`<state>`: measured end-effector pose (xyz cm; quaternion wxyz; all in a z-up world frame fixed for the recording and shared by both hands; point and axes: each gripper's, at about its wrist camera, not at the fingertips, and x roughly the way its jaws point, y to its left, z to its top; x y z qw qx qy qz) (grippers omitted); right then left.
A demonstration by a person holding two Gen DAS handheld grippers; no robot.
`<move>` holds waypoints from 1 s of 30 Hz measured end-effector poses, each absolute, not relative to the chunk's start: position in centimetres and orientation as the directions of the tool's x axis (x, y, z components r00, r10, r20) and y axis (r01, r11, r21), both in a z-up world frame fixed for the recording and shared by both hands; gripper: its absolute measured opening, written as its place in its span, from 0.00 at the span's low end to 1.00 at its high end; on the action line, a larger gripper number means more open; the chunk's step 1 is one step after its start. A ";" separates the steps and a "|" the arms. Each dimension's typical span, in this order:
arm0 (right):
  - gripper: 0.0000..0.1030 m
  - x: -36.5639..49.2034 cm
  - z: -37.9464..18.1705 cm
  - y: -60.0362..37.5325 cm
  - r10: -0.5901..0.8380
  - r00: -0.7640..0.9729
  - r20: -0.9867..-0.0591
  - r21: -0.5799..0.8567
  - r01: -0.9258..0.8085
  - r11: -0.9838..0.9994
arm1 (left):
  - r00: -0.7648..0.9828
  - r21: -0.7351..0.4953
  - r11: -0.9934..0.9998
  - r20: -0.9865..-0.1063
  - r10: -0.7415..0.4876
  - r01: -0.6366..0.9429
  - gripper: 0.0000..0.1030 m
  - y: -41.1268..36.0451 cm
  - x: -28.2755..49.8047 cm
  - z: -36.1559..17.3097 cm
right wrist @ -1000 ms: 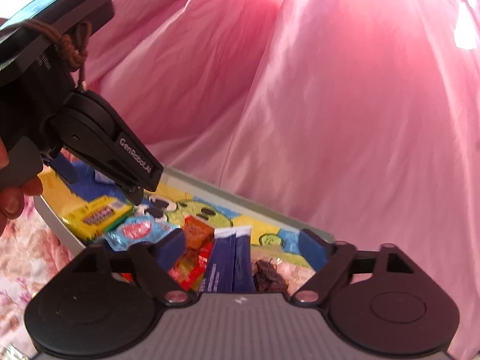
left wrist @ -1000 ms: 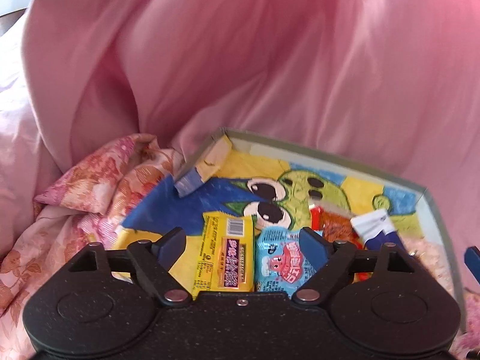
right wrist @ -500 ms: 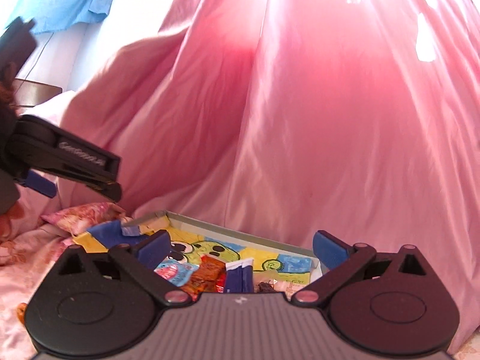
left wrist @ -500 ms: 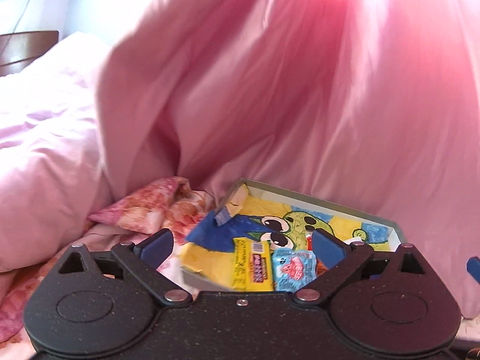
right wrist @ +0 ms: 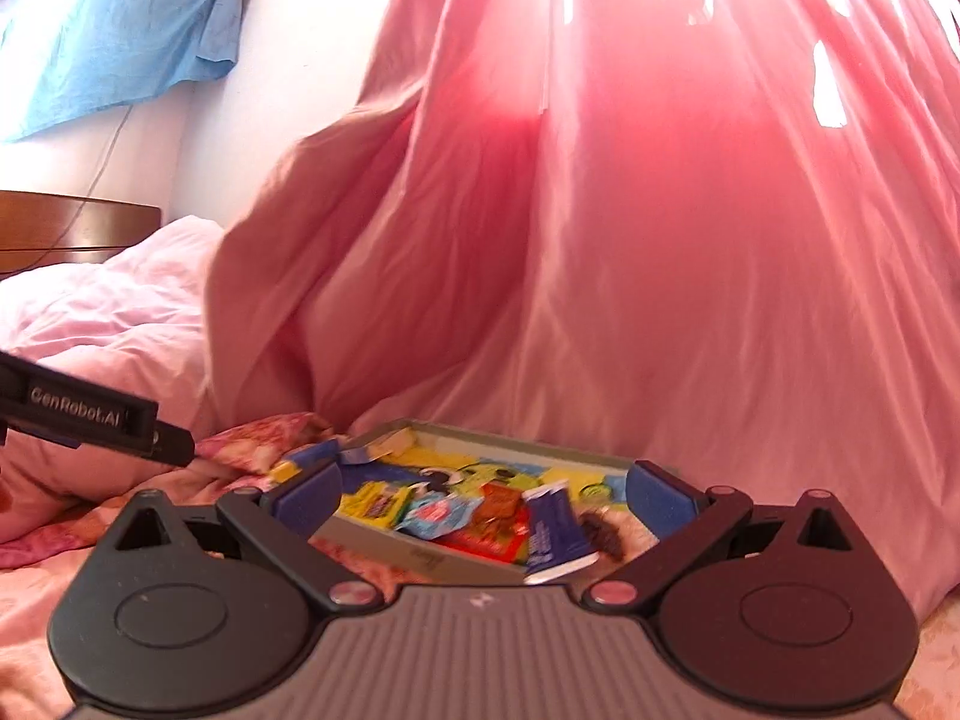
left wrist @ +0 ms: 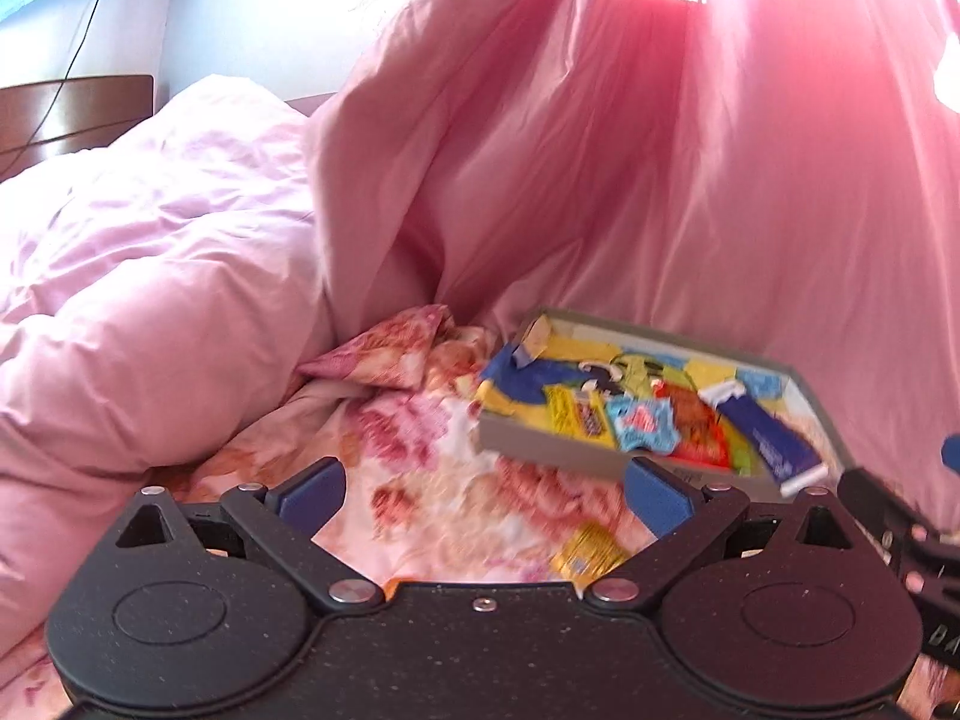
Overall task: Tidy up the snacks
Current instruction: 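Pull both tools back from the tray toward the bedspread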
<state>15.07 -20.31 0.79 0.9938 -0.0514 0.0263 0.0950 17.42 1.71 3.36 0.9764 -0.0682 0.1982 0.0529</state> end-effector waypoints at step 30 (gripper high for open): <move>1.00 7.6 -4.9 -18.8 0.227 0.898 -0.378 -0.024 -0.254 0.967 | 0.766 0.020 0.994 -0.636 0.098 -0.111 0.96 2.8 11.9 -4.7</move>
